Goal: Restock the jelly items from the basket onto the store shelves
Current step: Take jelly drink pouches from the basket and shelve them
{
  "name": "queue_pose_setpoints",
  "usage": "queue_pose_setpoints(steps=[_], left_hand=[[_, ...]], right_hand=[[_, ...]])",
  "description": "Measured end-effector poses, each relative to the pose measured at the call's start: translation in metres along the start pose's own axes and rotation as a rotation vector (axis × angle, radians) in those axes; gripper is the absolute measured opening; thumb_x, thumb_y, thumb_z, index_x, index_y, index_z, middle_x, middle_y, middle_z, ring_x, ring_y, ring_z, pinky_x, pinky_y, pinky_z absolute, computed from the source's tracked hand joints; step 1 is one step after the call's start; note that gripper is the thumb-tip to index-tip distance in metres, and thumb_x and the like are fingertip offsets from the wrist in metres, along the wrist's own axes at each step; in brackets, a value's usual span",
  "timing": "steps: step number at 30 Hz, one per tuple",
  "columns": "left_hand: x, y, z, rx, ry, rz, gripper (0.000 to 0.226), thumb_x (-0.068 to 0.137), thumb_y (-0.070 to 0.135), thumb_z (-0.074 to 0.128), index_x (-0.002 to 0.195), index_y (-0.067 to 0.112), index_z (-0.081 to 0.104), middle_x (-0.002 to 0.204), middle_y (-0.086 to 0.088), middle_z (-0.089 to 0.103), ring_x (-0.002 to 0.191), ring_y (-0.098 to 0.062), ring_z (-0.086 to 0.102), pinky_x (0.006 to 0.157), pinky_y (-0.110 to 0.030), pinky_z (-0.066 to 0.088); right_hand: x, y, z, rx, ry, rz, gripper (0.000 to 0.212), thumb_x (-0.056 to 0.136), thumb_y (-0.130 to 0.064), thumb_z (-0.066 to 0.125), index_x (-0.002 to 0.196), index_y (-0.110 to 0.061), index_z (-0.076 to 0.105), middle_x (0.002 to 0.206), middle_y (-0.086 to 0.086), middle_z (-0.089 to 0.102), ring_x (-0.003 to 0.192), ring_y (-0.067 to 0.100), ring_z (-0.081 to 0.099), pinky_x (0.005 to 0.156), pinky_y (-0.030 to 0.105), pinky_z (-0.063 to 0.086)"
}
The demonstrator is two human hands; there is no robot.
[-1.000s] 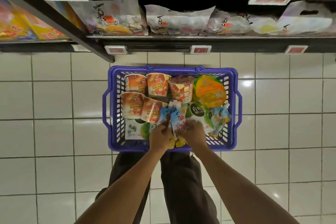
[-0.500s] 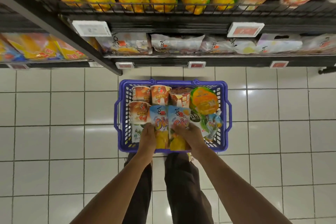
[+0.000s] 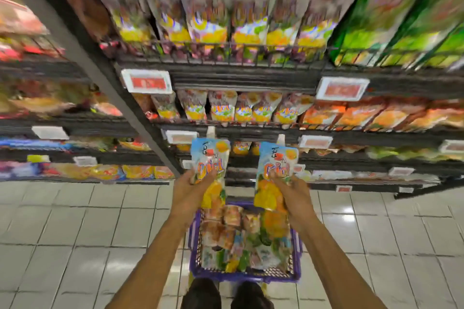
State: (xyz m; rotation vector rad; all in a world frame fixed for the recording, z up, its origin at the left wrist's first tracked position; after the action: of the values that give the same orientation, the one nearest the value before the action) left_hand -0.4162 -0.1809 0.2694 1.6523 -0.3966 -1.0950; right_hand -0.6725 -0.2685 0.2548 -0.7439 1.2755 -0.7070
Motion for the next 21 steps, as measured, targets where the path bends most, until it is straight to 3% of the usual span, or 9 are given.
queue_pose_setpoints(steps=[2,4,5,7,9,12,17,21], left_hand=[[-0.013,0.069,-0.006,0.014,-0.01,0.114,0.037,0.076,0.033,0.081,0.106,0.014,0.072,0.09,0.001,0.077,0.077,-0.014,0.071,0.074,-0.039,0.061],[-0.028,0.134,-0.014,0.006,0.0,0.24,0.026,0.077,0.03,0.081,0.097,0.017,0.073,0.088,0.008,0.076,0.076,-0.006,0.07,0.073,-0.031,0.059],[-0.036,0.166,-0.017,-0.007,0.004,0.304,0.014,0.079,0.024,0.079,0.091,0.02,0.074,0.085,0.011,0.077,0.076,-0.002,0.07,0.072,-0.024,0.057],[-0.05,0.225,-0.021,-0.014,-0.005,0.392,0.012,0.079,0.017,0.078,0.089,0.02,0.074,0.089,0.008,0.077,0.081,-0.007,0.071,0.077,-0.028,0.057],[-0.066,0.279,-0.025,-0.038,-0.013,0.466,0.019,0.074,0.021,0.08,0.092,0.019,0.074,0.092,-0.001,0.078,0.082,-0.016,0.073,0.076,-0.036,0.059],[-0.091,0.347,-0.033,-0.104,-0.025,0.565,0.026,0.07,0.026,0.08,0.095,0.017,0.074,0.092,-0.004,0.078,0.08,-0.019,0.074,0.068,-0.035,0.062],[-0.129,0.429,-0.041,-0.137,-0.037,0.75,0.019,0.08,0.015,0.076,0.098,0.016,0.072,0.09,0.001,0.078,0.077,-0.012,0.073,0.059,-0.025,0.058],[-0.163,0.478,-0.039,-0.117,-0.034,0.879,0.028,0.074,0.034,0.076,0.099,0.022,0.072,0.094,0.001,0.078,0.081,-0.014,0.074,0.063,-0.029,0.06]], right_hand=[[-0.021,-0.059,0.013,-0.075,-0.005,-0.11,0.058,0.062,-0.048,0.083,0.103,-0.008,0.07,0.096,0.016,0.075,0.087,0.032,0.07,0.074,0.049,0.059],[-0.038,-0.112,0.026,-0.113,-0.023,-0.23,0.059,0.062,-0.054,0.085,0.099,-0.009,0.072,0.097,0.015,0.073,0.091,0.038,0.067,0.082,0.051,0.055],[-0.047,-0.138,0.032,-0.116,-0.034,-0.29,0.057,0.065,-0.052,0.084,0.104,-0.012,0.072,0.101,0.012,0.074,0.096,0.038,0.068,0.085,0.05,0.056],[-0.065,-0.186,0.045,-0.081,-0.069,-0.365,0.068,0.072,-0.045,0.083,0.125,-0.009,0.064,0.122,0.012,0.068,0.116,0.035,0.063,0.093,0.049,0.054],[-0.086,-0.235,0.064,-0.066,-0.158,-0.476,0.071,0.069,-0.047,0.085,0.126,-0.01,0.063,0.123,0.01,0.069,0.113,0.027,0.066,0.085,0.042,0.058],[-0.122,-0.303,0.086,-0.087,-0.224,-0.612,0.051,0.069,-0.04,0.081,0.112,-0.014,0.07,0.108,0.006,0.075,0.096,0.021,0.073,0.069,0.032,0.06],[-0.171,-0.388,0.103,-0.05,-0.187,-0.82,0.039,0.067,-0.033,0.078,0.099,-0.012,0.073,0.095,0.004,0.077,0.081,0.014,0.074,0.061,0.025,0.058],[-0.205,-0.436,0.112,0.011,-0.23,-0.948,0.042,0.067,-0.023,0.077,0.107,-0.012,0.069,0.095,0.003,0.077,0.081,0.011,0.074,0.06,0.02,0.056]])
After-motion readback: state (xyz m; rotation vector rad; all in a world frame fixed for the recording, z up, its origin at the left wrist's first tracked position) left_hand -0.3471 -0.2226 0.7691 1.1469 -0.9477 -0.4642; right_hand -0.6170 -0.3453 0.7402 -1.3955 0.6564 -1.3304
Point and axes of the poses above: each hand's wrist, its own x-axis towards the middle knuckle, its own z-axis out of the palm, y = z × x, the point moved 10 cm from there along x, towards the middle knuckle
